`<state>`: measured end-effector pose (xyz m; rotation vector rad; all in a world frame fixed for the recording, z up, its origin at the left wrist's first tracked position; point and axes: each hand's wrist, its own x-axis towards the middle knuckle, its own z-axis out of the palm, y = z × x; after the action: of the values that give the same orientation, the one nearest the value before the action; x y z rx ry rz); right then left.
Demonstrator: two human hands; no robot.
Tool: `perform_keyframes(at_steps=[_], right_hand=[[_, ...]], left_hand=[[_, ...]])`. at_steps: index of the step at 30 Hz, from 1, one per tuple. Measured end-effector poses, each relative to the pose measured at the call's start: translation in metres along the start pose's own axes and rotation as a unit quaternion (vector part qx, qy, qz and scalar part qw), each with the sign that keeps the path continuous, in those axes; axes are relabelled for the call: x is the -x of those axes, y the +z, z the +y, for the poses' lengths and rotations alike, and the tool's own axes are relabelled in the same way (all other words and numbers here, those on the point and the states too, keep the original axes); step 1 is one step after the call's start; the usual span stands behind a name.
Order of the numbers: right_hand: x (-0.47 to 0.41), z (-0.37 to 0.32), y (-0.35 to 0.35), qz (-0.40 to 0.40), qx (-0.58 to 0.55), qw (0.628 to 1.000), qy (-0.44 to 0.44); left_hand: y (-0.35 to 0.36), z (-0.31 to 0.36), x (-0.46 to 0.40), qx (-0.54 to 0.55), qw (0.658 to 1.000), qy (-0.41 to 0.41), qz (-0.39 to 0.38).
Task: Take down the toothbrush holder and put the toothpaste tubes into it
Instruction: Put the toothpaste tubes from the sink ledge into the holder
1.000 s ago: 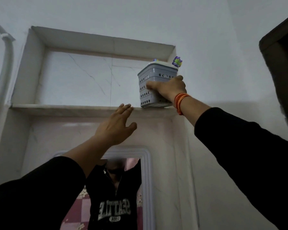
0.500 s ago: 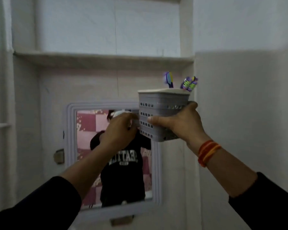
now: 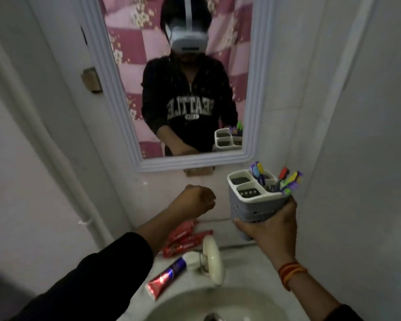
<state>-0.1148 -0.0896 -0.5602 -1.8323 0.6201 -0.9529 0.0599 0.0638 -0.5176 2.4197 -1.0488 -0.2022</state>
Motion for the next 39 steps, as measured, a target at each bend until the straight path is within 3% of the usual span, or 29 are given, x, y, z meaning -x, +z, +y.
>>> perform_keyframes(at_steps=[4, 11, 21, 28, 31, 34, 39], right_hand=[[0.039, 0.062, 0.016, -0.006, 0.030, 0.997, 0.068], [0.086, 0.117, 0.043, -0.021, 0.018, 0.994, 0.108], [0.107, 0.157, 0.042, -0.097, -0.055, 0.977, 0.184], [0.101, 0.164, 0.032, -0.120, -0.027, 0.975, 0.182], [0.099, 0.168, 0.028, -0.128, -0.011, 0.973, 0.192], [0.098, 0.165, 0.028, -0.128, -0.017, 0.971, 0.201], [0.098, 0.165, 0.027, -0.143, -0.033, 0.970, 0.193]], left_hand=[[0.046, -0.035, 0.002, -0.058, 0.994, -0.036, -0.086], [0.095, -0.073, -0.007, -0.125, 0.974, -0.067, -0.178], [0.121, -0.082, -0.031, -0.147, 0.977, -0.022, -0.154], [0.093, -0.033, -0.049, -0.051, 0.985, 0.124, -0.109], [0.068, 0.007, -0.057, -0.107, 0.965, 0.190, -0.142], [0.054, 0.047, -0.062, -0.154, 0.956, 0.154, -0.196], [0.070, 0.093, -0.063, -0.248, 0.907, 0.119, -0.320]])
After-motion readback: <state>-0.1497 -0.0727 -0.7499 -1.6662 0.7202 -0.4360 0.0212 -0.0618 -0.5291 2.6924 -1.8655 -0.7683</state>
